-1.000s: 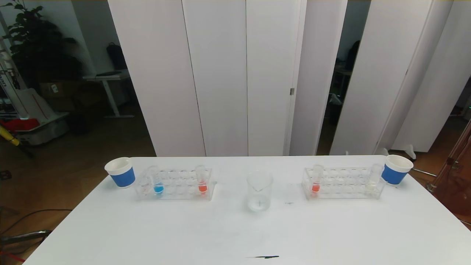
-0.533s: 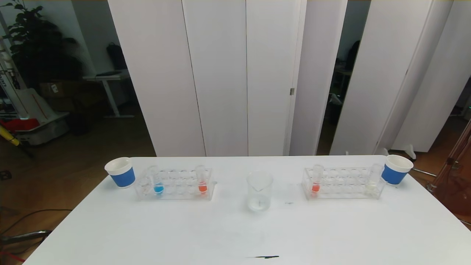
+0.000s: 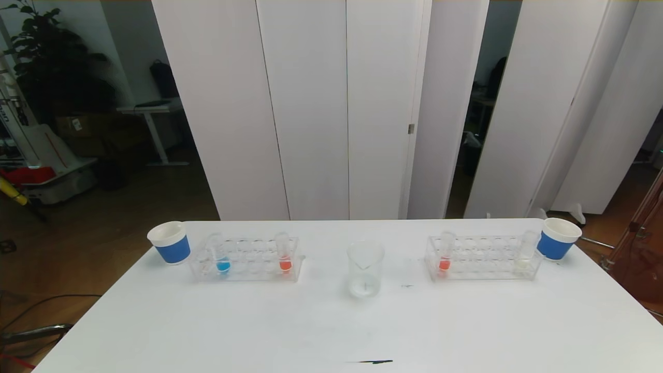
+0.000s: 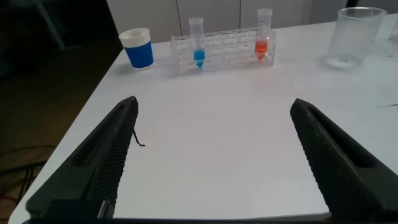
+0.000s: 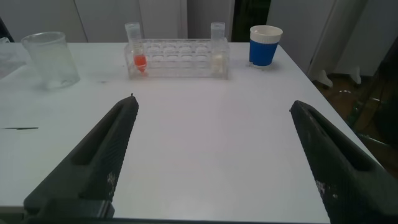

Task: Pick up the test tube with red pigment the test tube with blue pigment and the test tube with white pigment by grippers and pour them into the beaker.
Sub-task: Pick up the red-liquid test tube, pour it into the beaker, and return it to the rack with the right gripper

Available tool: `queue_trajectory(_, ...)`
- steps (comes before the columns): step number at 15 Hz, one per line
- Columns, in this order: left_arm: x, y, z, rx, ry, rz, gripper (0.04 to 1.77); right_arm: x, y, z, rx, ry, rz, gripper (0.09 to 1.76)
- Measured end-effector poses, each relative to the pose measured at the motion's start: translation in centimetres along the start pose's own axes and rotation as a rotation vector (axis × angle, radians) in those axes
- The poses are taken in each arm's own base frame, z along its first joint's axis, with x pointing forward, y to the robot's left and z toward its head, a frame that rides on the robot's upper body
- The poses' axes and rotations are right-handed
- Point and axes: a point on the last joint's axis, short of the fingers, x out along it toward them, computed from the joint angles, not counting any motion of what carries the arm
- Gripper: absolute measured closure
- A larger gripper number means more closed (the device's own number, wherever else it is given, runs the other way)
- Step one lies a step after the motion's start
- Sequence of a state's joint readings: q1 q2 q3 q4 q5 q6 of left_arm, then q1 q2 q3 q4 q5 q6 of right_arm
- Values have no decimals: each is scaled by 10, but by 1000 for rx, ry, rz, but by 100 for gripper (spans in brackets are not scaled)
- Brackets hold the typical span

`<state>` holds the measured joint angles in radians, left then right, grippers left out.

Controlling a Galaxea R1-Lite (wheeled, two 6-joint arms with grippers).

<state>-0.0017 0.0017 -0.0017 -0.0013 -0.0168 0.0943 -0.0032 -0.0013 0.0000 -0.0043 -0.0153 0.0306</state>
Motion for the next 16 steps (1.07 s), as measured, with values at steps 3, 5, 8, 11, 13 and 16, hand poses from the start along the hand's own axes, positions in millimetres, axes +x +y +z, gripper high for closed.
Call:
queue_trajectory(3, 0, 0, 0, 0, 0, 0, 6, 0, 0, 0, 2, 0, 0, 10)
queue_trajectory(5, 0, 0, 0, 0, 0, 0, 6, 0, 0, 0, 4, 0, 0, 10)
queue_trajectory(8, 0, 0, 0, 1, 0, 0, 6, -1, 0, 4, 4, -22, -3, 10)
queue_trajectory(11, 0, 0, 0, 0, 0, 0, 6, -9, 1, 25, 4, -49, -1, 10)
queue_trajectory(13, 0, 0, 0, 0, 0, 0, 6, -15, 1, 43, 4, -62, -3, 10)
queue_trajectory(16, 0, 0, 0, 0, 0, 0, 6, -13, 1, 68, 4, -69, -25, 10)
